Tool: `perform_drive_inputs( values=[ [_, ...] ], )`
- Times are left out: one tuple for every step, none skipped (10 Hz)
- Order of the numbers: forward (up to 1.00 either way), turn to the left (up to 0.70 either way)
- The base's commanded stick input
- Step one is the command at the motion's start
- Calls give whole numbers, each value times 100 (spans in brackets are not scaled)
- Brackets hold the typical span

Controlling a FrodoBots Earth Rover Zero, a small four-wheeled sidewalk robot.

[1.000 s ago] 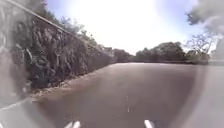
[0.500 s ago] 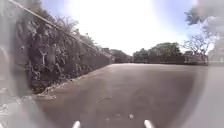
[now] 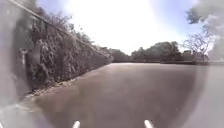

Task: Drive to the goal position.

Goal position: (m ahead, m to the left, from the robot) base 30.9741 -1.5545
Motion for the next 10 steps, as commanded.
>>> perform_drive_inputs(
  values=[
    [100,0],
    [100,0],
    [100,0],
    [100,0],
    [100,0],
    [100,0],
    [100,0],
    [100,0],
    [100,0],
    [100,0]
  ],
)
